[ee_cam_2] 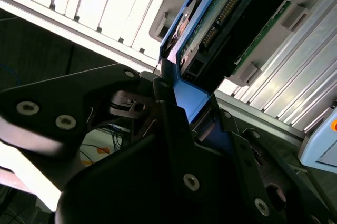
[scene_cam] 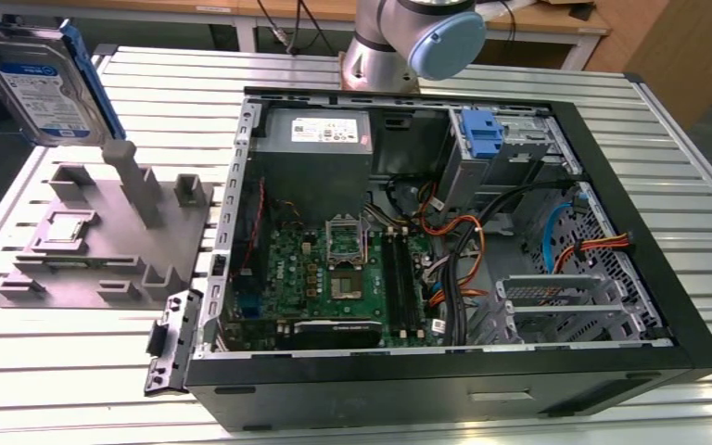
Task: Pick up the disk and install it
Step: 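Pick up the disk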
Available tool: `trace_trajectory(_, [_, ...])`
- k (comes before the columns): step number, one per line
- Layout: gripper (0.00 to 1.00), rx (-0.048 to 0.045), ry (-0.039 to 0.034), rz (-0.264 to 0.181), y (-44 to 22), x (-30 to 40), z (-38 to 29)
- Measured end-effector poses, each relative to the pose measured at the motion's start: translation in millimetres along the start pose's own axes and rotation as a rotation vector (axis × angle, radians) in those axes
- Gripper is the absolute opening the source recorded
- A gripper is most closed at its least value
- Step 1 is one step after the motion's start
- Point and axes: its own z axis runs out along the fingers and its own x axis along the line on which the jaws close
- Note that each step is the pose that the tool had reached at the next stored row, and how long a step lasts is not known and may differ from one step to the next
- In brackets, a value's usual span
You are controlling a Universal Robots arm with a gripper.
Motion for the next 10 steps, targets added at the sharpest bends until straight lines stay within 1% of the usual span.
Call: trace_trajectory(10, [0.36, 0.0001, -0.0001, 0.0, 0.1, -0.1, -4.2])
